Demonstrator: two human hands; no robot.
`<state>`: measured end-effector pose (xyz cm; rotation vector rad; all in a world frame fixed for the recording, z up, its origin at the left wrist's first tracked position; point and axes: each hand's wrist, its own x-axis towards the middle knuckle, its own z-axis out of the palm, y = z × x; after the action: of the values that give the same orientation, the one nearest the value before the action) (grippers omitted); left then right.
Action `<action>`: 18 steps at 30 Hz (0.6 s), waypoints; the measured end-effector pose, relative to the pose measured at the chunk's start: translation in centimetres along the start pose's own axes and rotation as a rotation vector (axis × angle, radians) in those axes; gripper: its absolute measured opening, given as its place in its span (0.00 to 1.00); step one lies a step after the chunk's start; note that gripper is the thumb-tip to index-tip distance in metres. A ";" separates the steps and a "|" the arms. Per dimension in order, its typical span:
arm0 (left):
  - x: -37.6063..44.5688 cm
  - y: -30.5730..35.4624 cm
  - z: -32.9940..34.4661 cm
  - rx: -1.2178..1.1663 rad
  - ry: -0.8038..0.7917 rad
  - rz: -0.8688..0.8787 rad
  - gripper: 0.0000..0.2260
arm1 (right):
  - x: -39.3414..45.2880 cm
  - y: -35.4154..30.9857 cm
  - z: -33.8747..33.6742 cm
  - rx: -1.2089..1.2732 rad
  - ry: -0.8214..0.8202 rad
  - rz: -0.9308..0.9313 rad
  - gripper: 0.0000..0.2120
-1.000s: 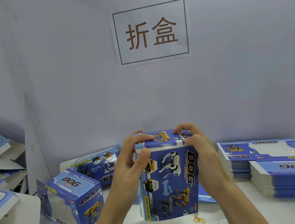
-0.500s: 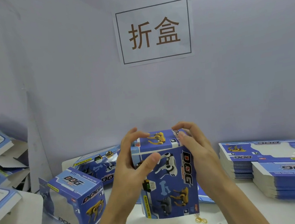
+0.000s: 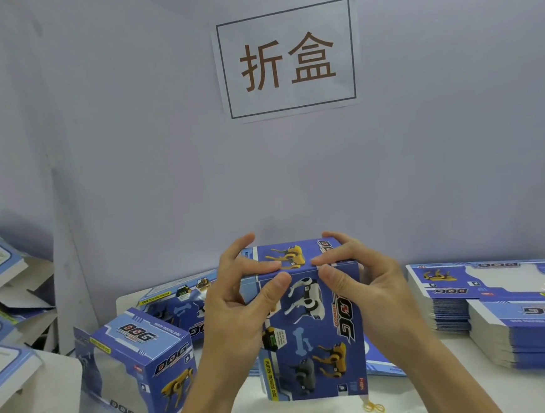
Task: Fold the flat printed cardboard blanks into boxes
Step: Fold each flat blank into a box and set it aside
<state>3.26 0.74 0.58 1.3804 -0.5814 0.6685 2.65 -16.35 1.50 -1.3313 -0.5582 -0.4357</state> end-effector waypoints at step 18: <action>0.2 0.2 0.4 0.208 0.011 0.057 0.12 | 0.2 0.6 -0.2 -0.053 0.109 -0.006 0.09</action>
<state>3.28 0.38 0.95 1.5569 -0.5559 0.8001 3.18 -16.47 1.13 -1.3479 -0.4631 -0.5272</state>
